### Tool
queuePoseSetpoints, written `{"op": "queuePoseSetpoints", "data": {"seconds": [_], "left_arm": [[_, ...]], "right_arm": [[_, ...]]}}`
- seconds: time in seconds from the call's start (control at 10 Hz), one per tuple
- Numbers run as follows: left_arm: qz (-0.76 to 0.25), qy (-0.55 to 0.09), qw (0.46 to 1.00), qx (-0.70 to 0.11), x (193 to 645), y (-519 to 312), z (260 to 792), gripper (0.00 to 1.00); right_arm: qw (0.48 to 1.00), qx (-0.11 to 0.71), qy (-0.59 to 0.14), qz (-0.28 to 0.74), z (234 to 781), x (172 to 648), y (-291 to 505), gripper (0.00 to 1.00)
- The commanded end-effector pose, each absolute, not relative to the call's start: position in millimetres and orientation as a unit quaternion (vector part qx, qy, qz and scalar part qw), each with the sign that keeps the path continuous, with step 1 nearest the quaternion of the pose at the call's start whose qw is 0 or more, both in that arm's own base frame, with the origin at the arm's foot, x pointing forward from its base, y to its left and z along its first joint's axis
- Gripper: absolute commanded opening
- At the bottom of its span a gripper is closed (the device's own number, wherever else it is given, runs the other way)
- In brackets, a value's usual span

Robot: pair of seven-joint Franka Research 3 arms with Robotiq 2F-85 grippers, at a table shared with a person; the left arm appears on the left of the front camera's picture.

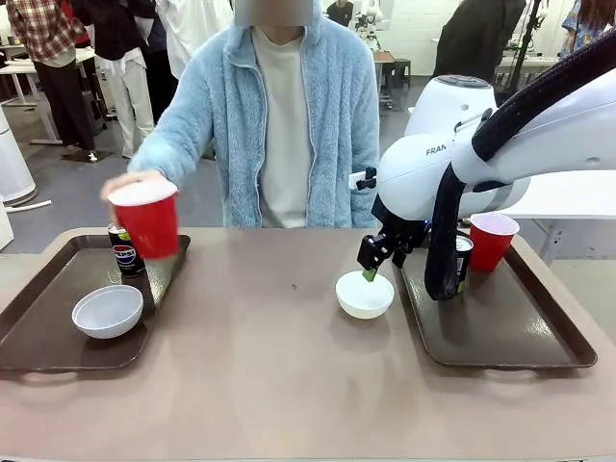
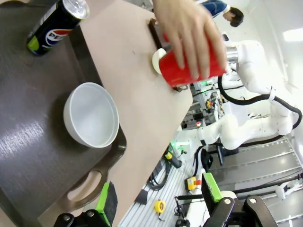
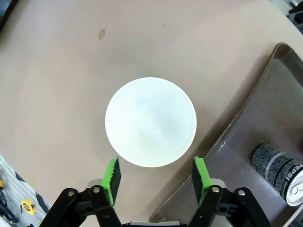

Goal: Prepare tableware on both trays.
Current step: Pick up a Picnic Bowl from the table and place it on a Handle tray.

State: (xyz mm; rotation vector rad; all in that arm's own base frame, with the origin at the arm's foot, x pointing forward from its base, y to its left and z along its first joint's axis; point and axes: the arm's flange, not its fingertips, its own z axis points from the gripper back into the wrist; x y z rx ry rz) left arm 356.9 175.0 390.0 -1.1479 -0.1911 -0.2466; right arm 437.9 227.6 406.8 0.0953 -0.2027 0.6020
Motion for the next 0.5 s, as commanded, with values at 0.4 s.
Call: {"op": "queuePoseSetpoints", "data": {"seconds": [0.4], "left_arm": [[-0.105, -0.09, 0.83, -0.541, 357, 175, 394, 0.94]], "right_arm": [[0.943, 0.053, -0.11, 0.31, 386, 454, 229, 0.8]]}}
